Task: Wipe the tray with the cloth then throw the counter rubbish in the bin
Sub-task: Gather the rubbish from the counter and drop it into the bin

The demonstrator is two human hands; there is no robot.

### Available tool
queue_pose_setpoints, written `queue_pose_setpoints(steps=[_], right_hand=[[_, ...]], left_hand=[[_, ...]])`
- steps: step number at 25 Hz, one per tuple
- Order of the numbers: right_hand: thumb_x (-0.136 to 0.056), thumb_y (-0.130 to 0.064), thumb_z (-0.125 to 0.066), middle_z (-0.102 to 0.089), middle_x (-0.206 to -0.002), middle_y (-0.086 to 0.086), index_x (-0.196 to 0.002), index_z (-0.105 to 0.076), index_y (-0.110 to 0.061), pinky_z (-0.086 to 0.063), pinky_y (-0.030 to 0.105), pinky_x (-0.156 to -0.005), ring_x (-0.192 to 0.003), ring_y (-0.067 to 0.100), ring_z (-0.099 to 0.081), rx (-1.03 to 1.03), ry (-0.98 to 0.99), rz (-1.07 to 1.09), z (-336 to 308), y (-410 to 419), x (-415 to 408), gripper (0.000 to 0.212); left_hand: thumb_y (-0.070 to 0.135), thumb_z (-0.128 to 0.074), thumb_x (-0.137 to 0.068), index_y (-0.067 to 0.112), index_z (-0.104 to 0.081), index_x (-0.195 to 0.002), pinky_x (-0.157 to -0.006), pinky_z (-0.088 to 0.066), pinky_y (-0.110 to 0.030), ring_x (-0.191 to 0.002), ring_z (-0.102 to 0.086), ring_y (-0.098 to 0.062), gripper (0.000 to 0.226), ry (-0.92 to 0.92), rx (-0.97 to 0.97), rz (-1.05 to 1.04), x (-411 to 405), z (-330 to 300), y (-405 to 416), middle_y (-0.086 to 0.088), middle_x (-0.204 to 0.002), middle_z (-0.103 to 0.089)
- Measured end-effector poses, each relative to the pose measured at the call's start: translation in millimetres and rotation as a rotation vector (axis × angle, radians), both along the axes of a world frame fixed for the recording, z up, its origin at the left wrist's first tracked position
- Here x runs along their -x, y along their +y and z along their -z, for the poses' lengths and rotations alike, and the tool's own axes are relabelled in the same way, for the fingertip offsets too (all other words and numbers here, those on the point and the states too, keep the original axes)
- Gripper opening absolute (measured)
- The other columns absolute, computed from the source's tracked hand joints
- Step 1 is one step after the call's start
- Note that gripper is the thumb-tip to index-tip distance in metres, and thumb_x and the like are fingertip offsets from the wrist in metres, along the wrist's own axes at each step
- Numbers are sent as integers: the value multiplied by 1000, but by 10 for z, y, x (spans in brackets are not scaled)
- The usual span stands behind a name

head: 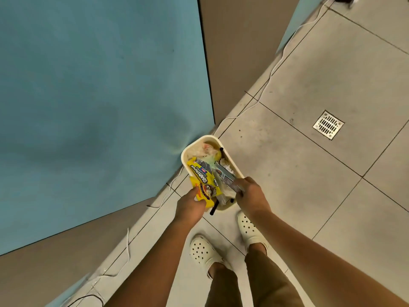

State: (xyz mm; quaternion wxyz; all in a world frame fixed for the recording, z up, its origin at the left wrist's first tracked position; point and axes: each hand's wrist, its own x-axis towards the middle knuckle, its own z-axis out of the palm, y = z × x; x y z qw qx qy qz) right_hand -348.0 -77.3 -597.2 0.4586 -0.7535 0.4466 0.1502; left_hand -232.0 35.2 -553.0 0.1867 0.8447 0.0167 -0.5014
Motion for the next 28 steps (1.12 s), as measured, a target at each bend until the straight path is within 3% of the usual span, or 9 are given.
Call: queue_pose_setpoints(steps=[3, 8, 11, 13, 15, 18, 20, 23, 28], right_hand=[[-82, -3, -51, -53, -123, 8, -117, -61, -14, -45, 29, -83, -103, 33, -57, -8, -4, -26, 106, 65, 47, 37], [-86, -9, -50, -36, -144, -1, -141, -36, -22, -44, 34, -96, -122, 28, -47, 12, 91, -223, 300, 9, -25, 58], [-88, -13, -49, -27, -149, -5, -146, -25, -27, -41, 36, -100, -126, 28, -38, -18, 171, -347, 445, -68, -150, 64], [-89, -16, -49, -20, -153, -5, -147, -21, -32, -39, 38, -103, -126, 31, -34, -46, 201, -415, 487, -121, -196, 66], [-89, -18, -50, -15, -154, -3, -145, -22, -36, -38, 40, -104, -127, 32, -33, -45, 224, -396, 472, -171, -132, 66], [-91, -19, -48, -6, -157, -1, -145, -19, -37, -37, 41, -104, -133, 33, -28, -34, 269, -387, 395, -142, 146, 64], [-92, -19, -45, -1, -158, -1, -146, -16, -37, -36, 42, -106, -138, 32, -24, -63, 319, -409, 309, -76, 333, 64], [-93, -18, -45, -12, -157, -2, -146, -22, -33, -35, 38, -109, -138, 27, -26, -109, 347, -368, 123, 41, 530, 60], [-90, -12, -47, -46, -137, 0, -135, -44, -25, -41, 30, -102, -124, 20, -47, -127, 225, -239, -423, 59, 521, 46]], left_hand=[[11, -46, -90, 20, -41, -141, -84, -45, -28, -111, -55, -29, 52, -32, -43, 119, 6, 200, -116, -10, -129, -56], [19, -51, -88, 10, -52, -124, -91, -44, -34, -115, -52, -33, 37, -98, -150, 224, -15, 546, -288, -13, -126, -57], [19, -54, -85, 13, -49, -129, -94, -44, -37, -117, -50, -32, 44, -57, -132, 290, -6, 691, -403, -12, -131, -49], [19, -54, -85, 24, -43, -138, -99, -43, -34, -121, -48, -29, 54, 38, -33, 251, 9, 739, -457, -8, -138, -43], [18, -56, -85, 28, -44, -138, -101, -43, -35, -120, -51, -25, 55, 72, 42, 83, 26, 706, -451, -5, -139, -46], [13, -55, -86, 23, -52, -131, -89, -46, -29, -103, -57, -24, 46, 13, 51, -33, 81, 562, -285, -7, -128, -56], [13, -53, -87, 22, -54, -127, -78, -47, -33, -96, -58, -27, 41, 20, 30, -65, 80, 427, -165, -8, -127, -56], [12, -51, -88, 22, -55, -126, -89, -48, -36, -113, -56, -29, 39, 32, 45, -140, 51, 164, -53, -7, -134, -50], [10, -52, -88, 19, -59, -118, -77, -43, -26, -92, -55, -16, 33, 8, 177, -199, -2, -488, -205, -5, -122, -58]])
